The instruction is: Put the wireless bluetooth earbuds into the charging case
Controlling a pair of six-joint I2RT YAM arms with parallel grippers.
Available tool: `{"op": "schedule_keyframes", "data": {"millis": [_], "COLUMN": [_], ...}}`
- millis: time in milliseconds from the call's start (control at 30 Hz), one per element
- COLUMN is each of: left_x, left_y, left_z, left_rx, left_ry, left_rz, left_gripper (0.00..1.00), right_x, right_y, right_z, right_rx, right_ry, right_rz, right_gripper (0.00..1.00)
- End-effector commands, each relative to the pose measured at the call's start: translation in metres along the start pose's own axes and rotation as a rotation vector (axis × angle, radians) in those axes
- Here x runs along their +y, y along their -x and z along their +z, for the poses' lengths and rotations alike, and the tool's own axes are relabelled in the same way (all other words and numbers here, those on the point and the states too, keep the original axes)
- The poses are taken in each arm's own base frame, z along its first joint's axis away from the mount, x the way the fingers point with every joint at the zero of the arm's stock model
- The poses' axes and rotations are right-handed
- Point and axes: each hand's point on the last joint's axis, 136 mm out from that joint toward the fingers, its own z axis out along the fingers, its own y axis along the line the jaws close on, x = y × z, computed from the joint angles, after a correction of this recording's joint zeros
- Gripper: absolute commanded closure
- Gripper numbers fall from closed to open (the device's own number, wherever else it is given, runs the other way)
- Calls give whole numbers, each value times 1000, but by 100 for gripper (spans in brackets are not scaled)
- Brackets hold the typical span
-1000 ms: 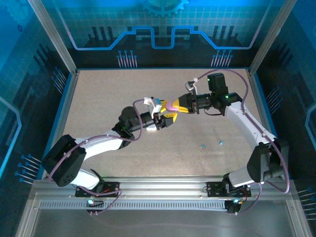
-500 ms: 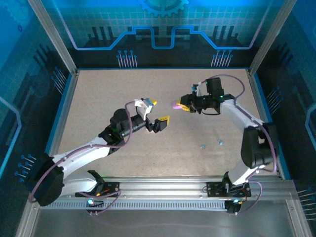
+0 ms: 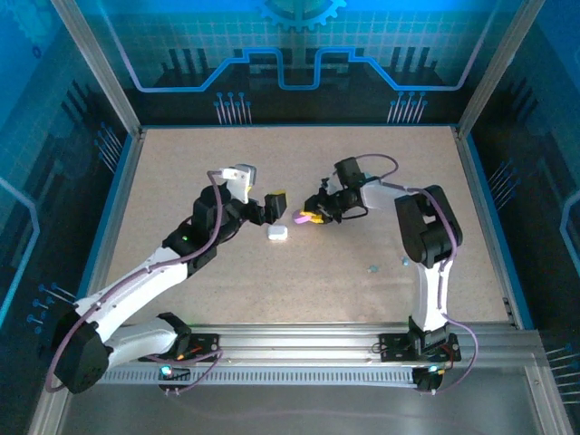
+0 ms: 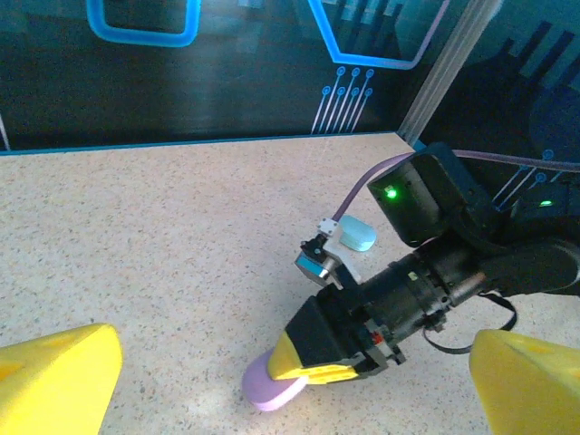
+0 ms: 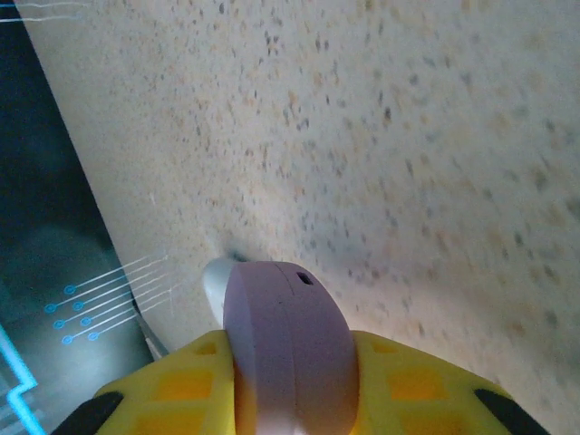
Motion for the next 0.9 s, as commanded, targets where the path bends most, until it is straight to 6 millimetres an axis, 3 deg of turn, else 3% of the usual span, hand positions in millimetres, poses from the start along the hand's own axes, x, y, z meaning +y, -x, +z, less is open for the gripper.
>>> {"op": "schedule_keyframes", "data": {"millis": [0, 200, 300, 567, 867], "left_x": [11, 11, 13, 15, 10], "left_y": [14, 11, 12, 18, 18], "left_z": [-12, -15, -16, -15, -13], "left_rx": [-23, 6, 0, -34, -37], "left_ry": [52, 1, 12, 21, -9], "left_rz": [-82, -122, -124, -120, -122], "left_gripper": [1, 1, 1, 1, 1], "right_x": [12, 11, 7, -6, -3], "right_y": [19, 27, 23, 20, 23], "right_z": [14, 44, 53, 44, 35], "right_rx": [-42, -19, -4, -31, -25], "right_ry": [-2, -36, -72, -171, -204], "right_rz": [-43, -49, -45, -59, -108], "right_gripper": [83, 81, 75, 63, 56]}}
